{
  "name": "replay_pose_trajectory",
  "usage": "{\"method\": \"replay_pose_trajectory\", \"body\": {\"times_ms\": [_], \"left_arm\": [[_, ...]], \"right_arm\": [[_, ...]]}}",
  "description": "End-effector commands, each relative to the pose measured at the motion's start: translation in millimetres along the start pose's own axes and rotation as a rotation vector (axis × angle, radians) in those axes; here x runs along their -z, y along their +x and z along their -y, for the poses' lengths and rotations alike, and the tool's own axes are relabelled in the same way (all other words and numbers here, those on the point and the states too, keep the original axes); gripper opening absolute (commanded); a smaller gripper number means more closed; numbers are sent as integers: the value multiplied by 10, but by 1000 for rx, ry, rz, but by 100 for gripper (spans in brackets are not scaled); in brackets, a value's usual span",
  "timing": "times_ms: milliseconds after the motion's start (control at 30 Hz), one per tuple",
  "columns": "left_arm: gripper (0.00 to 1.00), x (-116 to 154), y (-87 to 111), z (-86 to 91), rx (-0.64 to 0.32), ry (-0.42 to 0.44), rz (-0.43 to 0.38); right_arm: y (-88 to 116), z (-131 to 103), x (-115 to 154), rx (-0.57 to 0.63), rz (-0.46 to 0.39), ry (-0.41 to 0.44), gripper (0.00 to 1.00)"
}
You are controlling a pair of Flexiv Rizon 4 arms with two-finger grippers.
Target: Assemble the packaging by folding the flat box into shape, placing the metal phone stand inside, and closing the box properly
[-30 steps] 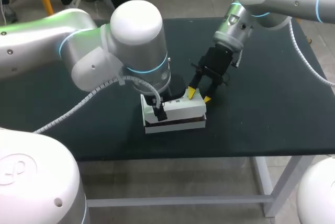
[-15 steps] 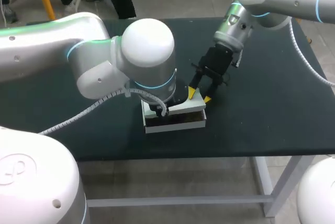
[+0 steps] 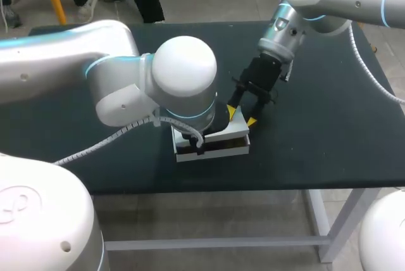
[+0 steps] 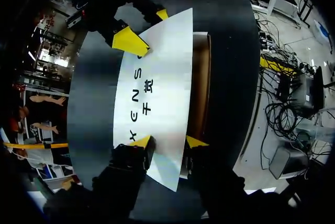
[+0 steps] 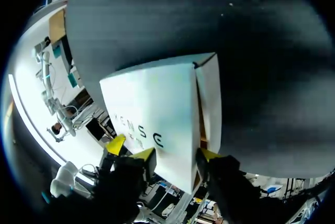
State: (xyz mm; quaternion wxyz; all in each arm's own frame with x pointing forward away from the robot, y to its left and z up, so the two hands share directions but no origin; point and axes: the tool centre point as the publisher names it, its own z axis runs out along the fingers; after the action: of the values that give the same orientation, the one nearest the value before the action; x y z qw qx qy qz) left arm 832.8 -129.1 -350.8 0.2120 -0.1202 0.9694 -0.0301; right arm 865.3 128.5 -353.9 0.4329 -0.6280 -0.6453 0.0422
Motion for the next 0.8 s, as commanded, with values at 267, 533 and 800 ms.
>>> {"method": "replay_pose_trajectory", "body": {"times_ms": [267,533,800], "left_arm": [[40,-74,46,-40,-11,-1,-1],[40,-110,70,-56,-19,-4,-8],[42,-107,91,-66,-27,-5,-15]], "right_arm": [[-62,29,31,-12,0,-10,57],[-90,69,51,-9,-12,-22,54],[-100,155,89,8,-23,-46,53]]}}
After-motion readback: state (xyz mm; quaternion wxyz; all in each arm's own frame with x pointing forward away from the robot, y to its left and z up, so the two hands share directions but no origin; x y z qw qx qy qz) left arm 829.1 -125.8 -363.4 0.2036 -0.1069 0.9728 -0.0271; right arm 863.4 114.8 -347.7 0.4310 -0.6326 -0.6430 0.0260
